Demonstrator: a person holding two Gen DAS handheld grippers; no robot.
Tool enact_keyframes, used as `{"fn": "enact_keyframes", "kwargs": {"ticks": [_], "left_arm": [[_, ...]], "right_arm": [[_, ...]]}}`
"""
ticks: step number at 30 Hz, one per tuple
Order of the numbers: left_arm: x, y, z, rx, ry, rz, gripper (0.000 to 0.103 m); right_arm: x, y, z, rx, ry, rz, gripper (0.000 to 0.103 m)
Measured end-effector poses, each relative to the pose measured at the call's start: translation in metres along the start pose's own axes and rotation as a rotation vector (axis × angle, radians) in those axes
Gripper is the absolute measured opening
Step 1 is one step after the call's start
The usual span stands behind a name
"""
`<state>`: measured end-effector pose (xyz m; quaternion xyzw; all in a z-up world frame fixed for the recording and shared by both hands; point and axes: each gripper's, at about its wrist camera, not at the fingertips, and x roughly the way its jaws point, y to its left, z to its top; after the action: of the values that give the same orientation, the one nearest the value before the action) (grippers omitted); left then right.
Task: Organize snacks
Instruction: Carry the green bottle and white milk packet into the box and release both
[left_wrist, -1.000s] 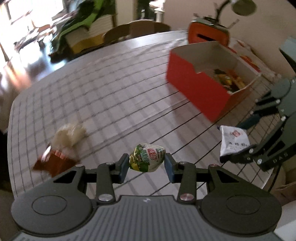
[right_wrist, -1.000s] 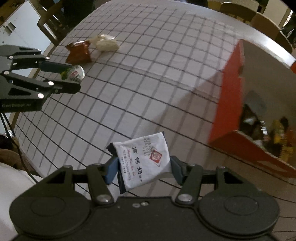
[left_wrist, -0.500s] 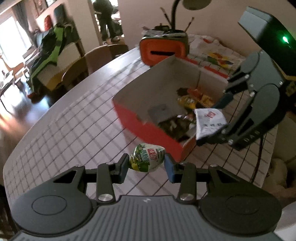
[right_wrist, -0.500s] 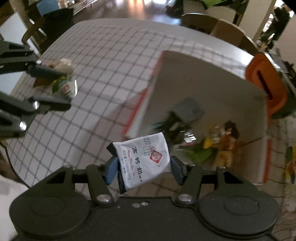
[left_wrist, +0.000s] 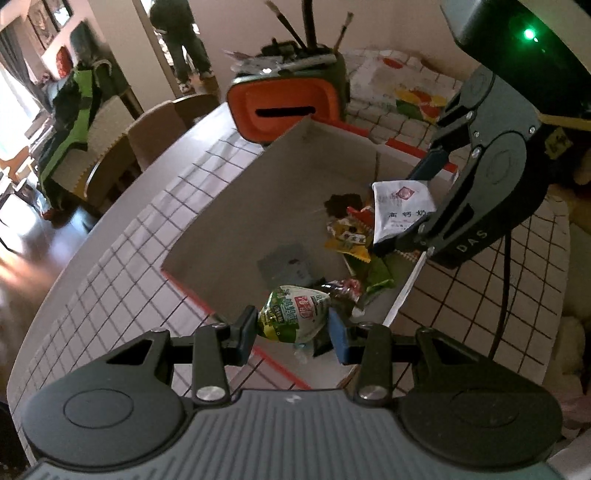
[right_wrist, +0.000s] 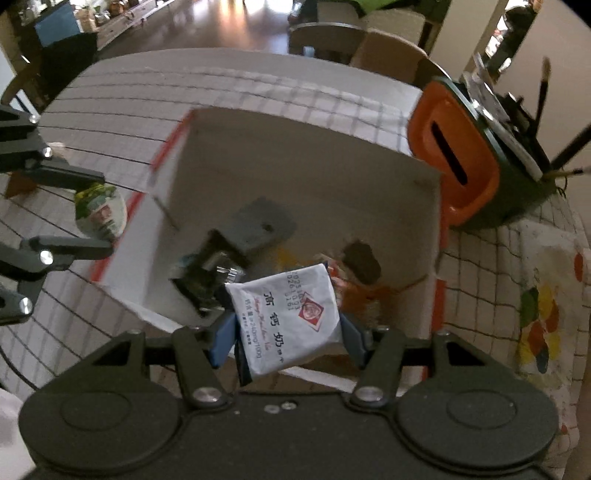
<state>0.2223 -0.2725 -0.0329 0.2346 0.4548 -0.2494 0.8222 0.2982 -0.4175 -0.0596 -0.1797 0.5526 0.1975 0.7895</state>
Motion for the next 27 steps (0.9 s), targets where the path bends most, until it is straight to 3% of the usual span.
{"fn": "enact_keyframes", "kwargs": {"ticks": [11, 15, 27], "left_arm": [[0.05, -0.016, 0.023, 0.062, 0.123, 0.009, 0.041], [0.063, -0.015, 0.025, 0.057, 0.148, 0.012, 0.041], [0.087, -0.017, 0.023, 0.041, 0.2, -0.026, 0.043]], "right_arm": [[0.024, -0.023, 0.0, -0.02, 0.032, -0.002, 0.059], [0.032, -0.026, 0.003, -0.014, 0.04, 0.012, 0.047], [0.04, -0.027, 0.004, -0.008, 0.07, 0.023, 0.047]]}}
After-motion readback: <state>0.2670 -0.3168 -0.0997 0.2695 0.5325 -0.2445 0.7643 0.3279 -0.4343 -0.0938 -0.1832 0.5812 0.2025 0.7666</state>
